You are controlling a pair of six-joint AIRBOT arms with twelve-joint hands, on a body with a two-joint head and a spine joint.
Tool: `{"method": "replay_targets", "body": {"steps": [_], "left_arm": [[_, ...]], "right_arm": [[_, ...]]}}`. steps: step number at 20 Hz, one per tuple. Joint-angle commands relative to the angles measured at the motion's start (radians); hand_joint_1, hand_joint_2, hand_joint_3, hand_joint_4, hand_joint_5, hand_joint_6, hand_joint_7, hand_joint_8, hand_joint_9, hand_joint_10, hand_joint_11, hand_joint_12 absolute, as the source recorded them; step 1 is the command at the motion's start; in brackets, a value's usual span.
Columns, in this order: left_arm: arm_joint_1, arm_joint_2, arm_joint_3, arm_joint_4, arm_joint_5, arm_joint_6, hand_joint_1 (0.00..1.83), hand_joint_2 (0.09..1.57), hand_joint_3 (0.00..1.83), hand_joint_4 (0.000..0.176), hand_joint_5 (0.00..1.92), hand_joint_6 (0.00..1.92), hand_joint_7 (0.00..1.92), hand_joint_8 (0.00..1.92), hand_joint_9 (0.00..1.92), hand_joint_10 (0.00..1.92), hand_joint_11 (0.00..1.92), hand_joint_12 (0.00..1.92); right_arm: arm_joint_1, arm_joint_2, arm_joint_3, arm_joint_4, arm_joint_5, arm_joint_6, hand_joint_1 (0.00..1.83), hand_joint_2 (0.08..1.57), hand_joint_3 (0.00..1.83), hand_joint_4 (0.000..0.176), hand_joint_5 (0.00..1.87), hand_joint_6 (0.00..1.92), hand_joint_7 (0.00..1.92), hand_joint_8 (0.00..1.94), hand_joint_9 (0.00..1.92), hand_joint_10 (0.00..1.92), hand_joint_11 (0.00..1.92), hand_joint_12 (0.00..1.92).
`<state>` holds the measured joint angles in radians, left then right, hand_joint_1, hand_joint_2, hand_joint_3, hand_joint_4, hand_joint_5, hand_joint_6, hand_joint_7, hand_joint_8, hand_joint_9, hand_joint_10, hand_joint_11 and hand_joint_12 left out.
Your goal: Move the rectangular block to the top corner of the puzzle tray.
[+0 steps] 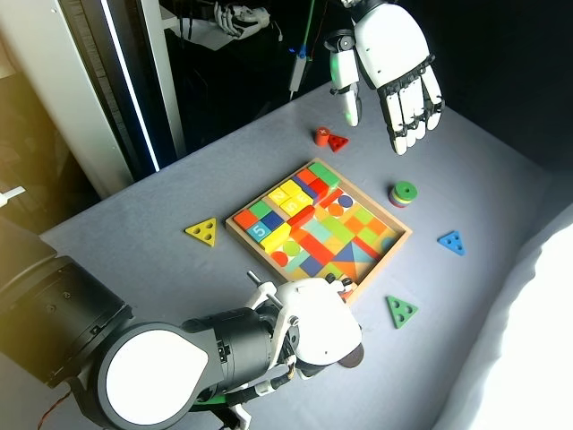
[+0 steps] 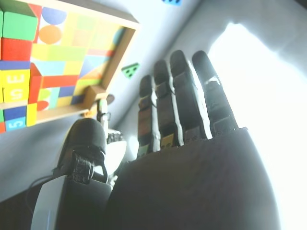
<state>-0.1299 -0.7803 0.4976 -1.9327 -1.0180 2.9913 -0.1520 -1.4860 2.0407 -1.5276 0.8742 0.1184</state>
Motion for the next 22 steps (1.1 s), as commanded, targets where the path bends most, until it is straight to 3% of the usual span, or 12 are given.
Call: {"method": "replay_targets", "body": {"steps": [1,6,8,17,22], "left_arm": [[-0.010,0.012,-0.004,0.076,-0.007,0.006,0.00,1.51,0.00,0.000,0.29,0.00,0.35,0.00,0.34,0.01,0.00,0.64],[-0.013,0.012,-0.004,0.071,-0.008,0.006,0.00,1.52,0.00,0.000,0.29,0.00,0.35,0.00,0.33,0.00,0.00,0.68],[-0.012,0.012,-0.004,0.077,-0.008,0.006,0.00,1.52,0.00,0.000,0.28,0.00,0.34,0.00,0.33,0.00,0.00,0.70],[-0.008,0.006,-0.003,0.083,-0.018,-0.004,0.00,1.49,0.00,0.000,0.32,0.00,0.38,0.00,0.36,0.00,0.00,0.76],[-0.009,0.006,-0.003,0.074,-0.018,-0.002,0.00,1.50,0.00,0.000,0.31,0.00,0.38,0.00,0.36,0.00,0.00,0.70]], "right_arm": [[0.010,0.011,0.011,0.042,0.002,-0.005,1.58,0.89,0.62,0.000,0.30,0.01,1.57,1.94,1.73,1.92,1.76,1.92],[0.035,0.005,0.011,0.041,0.002,-0.015,1.61,0.87,0.66,0.000,0.29,0.00,1.54,1.94,1.71,1.92,1.67,1.92],[0.054,0.000,0.011,0.038,0.002,-0.016,1.61,0.83,0.70,0.000,0.31,0.01,1.55,1.94,1.73,1.92,1.76,1.92],[0.132,-0.012,0.011,0.023,-0.006,-0.011,1.65,0.81,0.80,0.000,0.28,0.00,1.58,1.94,1.75,1.92,1.79,1.92],[0.196,0.007,0.008,-0.023,0.013,0.052,1.65,0.81,0.77,0.000,0.29,0.00,1.60,1.94,1.77,1.92,1.83,1.92]]}}
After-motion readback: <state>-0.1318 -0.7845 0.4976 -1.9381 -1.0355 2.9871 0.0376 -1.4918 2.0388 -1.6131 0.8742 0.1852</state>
